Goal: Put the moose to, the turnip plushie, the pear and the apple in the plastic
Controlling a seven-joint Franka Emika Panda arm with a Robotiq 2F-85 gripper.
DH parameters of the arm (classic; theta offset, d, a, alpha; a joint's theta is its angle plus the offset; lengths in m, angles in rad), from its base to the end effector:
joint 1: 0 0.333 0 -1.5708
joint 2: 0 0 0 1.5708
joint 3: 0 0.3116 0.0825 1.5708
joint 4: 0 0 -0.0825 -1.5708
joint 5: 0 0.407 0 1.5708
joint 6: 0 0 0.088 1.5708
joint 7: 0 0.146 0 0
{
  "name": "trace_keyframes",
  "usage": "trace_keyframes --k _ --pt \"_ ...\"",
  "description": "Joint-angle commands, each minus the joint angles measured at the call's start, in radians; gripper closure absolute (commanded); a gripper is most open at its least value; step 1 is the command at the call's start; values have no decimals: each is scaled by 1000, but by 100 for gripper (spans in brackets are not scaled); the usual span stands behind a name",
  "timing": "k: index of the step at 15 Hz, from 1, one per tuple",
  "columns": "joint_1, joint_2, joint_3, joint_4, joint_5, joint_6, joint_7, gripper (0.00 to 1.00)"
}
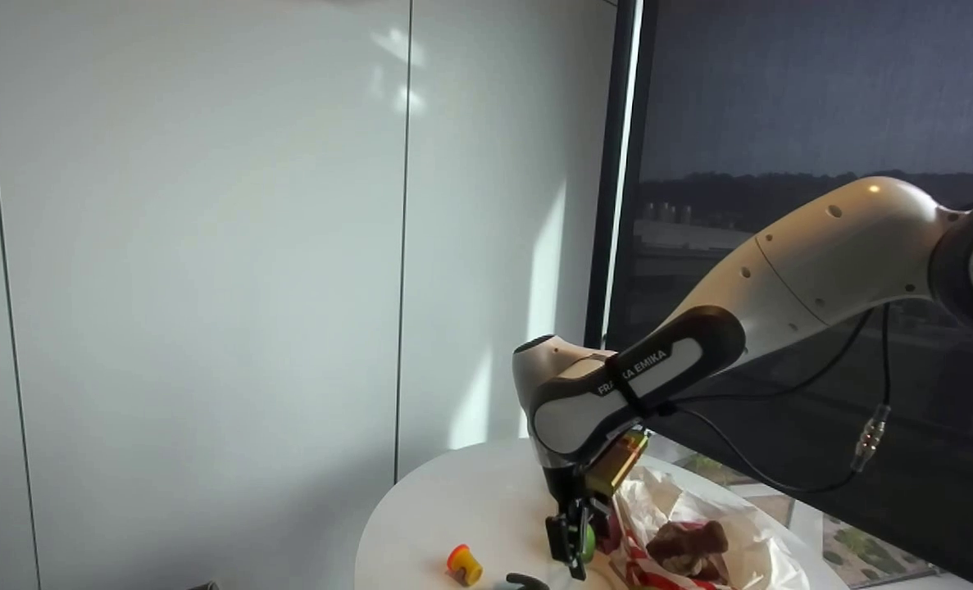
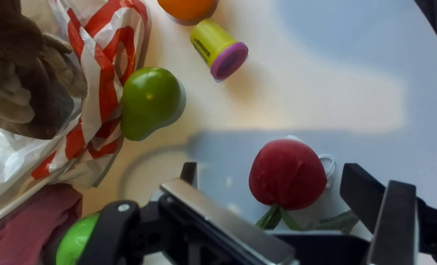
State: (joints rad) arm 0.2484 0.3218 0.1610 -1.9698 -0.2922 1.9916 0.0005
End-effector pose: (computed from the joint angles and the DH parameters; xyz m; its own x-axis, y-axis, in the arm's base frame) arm 0.5439 0.2057 0.2345 0.8184 0.4911 -0.2984 0.5517 -0.8169 0.1685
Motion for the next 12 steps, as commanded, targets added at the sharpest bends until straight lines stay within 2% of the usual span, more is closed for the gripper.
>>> trace_keyframes --k 1,5,12 --pt "-35 47 11 1 57 92 -81 0" --pt "-48 116 3 9 63 201 -124 0" --pt "-60 202 18 23 112 212 -205 0"
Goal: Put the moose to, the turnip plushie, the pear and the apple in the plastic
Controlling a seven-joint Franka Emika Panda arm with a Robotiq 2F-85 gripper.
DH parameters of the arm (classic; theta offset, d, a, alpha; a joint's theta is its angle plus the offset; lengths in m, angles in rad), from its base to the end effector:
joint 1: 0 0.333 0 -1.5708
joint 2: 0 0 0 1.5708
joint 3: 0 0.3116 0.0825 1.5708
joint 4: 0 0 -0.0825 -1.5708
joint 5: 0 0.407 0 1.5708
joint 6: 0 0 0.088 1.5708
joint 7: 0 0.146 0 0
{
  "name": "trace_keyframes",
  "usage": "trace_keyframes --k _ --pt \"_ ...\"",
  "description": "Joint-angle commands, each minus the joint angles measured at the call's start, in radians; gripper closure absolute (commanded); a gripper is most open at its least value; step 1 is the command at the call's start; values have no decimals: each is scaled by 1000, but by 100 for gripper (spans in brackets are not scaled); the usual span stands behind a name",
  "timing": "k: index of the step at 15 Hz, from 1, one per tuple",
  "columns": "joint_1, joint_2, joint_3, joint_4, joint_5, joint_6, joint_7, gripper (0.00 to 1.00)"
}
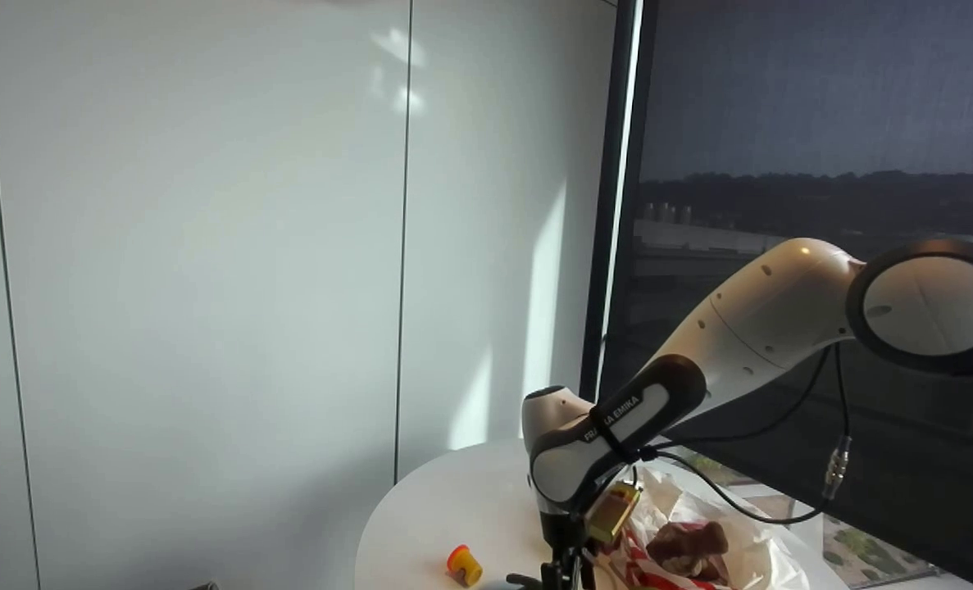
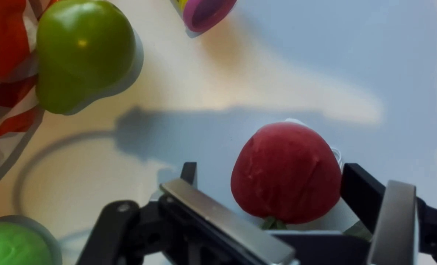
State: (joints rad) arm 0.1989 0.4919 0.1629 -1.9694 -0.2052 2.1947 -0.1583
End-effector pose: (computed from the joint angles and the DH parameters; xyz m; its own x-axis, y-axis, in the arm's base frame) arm 0.5541 0.1986 0.1438 0.7679 0.5849 -0.2612 0.6086 -0.7934 0.0126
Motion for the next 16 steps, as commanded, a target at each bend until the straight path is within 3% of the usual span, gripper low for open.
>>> trace_keyframes --k 1,7,8,9,16 --pt "-12 45 18 30 31 -1 -59 0" --pt "1 117 17 69 28 -28 -85 0" --pt "5 125 14 71 20 -22 -85 25" --pt "4 132 14 75 21 -19 -85 25" --pt "1 125 10 82 28 -35 -75 78"
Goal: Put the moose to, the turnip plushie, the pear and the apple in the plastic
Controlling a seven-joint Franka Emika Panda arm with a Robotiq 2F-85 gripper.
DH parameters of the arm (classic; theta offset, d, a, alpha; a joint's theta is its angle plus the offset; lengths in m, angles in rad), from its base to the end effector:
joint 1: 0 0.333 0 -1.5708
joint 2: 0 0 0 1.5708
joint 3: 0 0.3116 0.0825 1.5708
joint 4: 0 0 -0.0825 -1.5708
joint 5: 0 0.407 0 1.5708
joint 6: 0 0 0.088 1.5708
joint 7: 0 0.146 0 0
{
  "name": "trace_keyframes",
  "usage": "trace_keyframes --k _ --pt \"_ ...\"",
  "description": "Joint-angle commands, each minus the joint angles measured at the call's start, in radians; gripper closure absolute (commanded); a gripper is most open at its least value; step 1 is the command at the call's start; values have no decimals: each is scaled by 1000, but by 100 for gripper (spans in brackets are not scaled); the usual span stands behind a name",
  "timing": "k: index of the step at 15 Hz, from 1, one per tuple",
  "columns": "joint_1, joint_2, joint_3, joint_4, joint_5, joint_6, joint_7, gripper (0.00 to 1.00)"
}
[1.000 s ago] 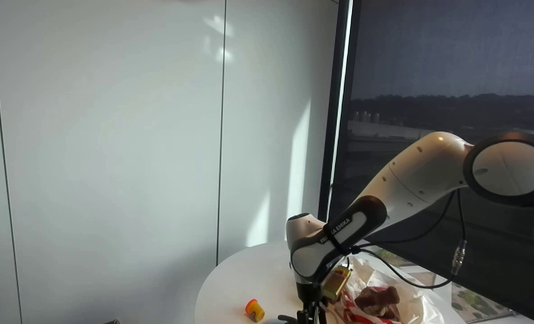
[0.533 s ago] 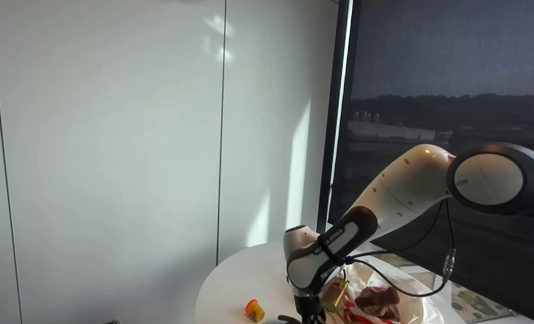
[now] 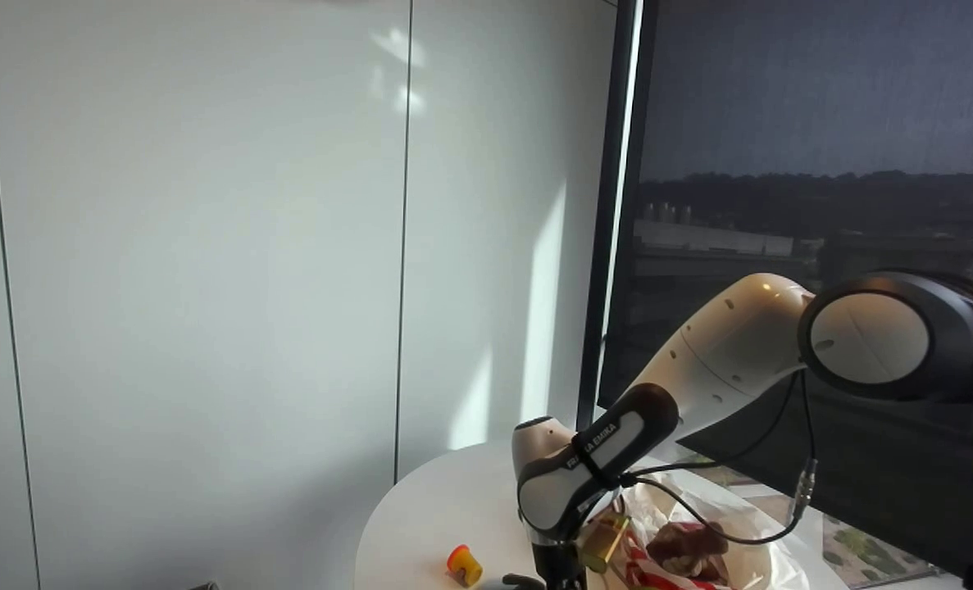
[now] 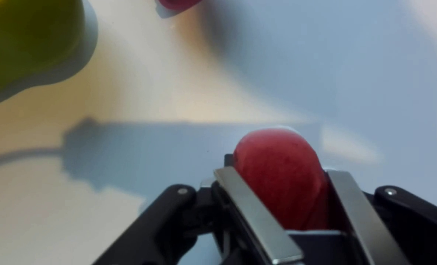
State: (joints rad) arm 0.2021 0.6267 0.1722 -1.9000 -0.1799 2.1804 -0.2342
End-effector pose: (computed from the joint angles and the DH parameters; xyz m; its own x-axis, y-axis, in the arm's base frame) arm 0.5495 0.2085 0.0897 0.7041 0.6347 -0.3184 0.6500 -0.7566 -0.0710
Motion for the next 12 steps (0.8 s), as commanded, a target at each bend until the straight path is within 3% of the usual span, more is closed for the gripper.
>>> trace_keyframes --k 1,3,12 --pt "-4 -23 1 3 5 -10 6 84" --pt "-15 -75 -1 -36 14 23 23 89" --pt "-103 -446 -55 -294 89 241 170 87"
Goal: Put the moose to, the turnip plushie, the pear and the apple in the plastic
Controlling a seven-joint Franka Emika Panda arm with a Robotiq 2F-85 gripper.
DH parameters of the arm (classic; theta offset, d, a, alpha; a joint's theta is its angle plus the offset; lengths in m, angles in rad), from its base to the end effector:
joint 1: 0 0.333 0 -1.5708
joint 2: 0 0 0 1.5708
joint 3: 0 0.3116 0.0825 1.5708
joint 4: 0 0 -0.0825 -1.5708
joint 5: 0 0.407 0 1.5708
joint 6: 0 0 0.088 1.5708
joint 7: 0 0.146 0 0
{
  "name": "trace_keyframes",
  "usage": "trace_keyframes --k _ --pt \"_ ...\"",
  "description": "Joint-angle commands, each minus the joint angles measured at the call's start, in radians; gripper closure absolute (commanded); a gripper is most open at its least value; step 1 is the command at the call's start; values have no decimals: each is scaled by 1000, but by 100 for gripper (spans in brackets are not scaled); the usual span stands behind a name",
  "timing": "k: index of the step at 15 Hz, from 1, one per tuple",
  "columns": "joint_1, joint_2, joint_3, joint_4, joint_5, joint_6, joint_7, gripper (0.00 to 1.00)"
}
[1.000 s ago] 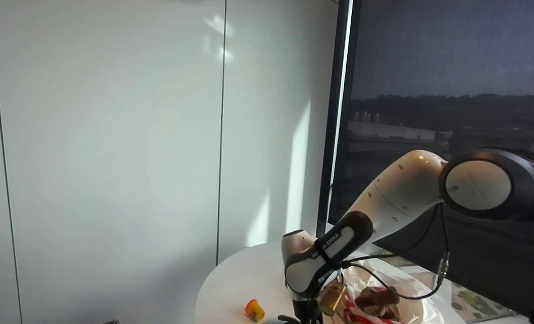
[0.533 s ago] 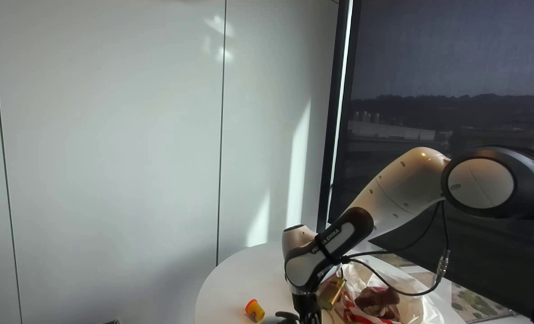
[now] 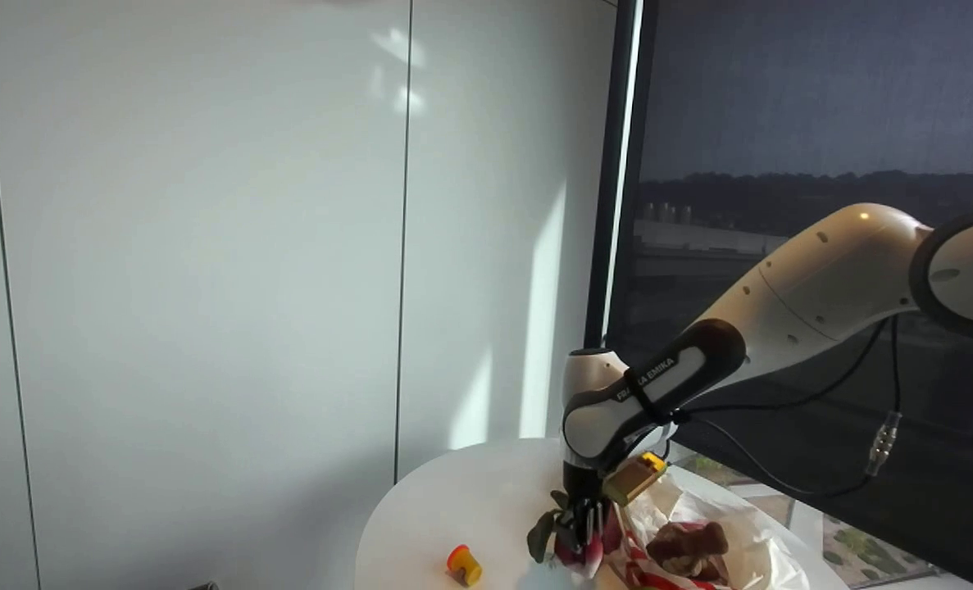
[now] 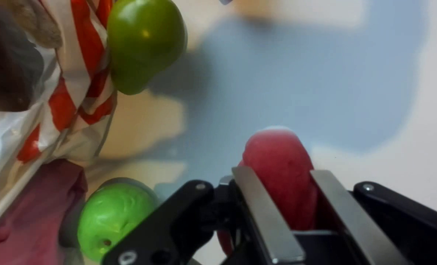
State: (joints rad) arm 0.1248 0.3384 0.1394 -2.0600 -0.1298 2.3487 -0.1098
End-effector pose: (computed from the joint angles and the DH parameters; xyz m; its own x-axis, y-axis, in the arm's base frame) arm 0.5790 0.1521 0.2074 0.8951 0.4430 -0.0507 0.4449 -0.8948 0.0367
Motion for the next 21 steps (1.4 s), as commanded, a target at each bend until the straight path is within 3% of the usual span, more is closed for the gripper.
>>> trace_keyframes --k 1,7,11,16,21 --pt "-39 -200 -34 -165 51 85 58 87" --pt "-113 -416 -117 -341 138 185 106 87" --pt "-162 -459 -174 -359 158 226 170 87" --pt "-215 -384 -209 -297 137 298 317 87" --pt "-231 -201 -230 -181 95 296 425 86"
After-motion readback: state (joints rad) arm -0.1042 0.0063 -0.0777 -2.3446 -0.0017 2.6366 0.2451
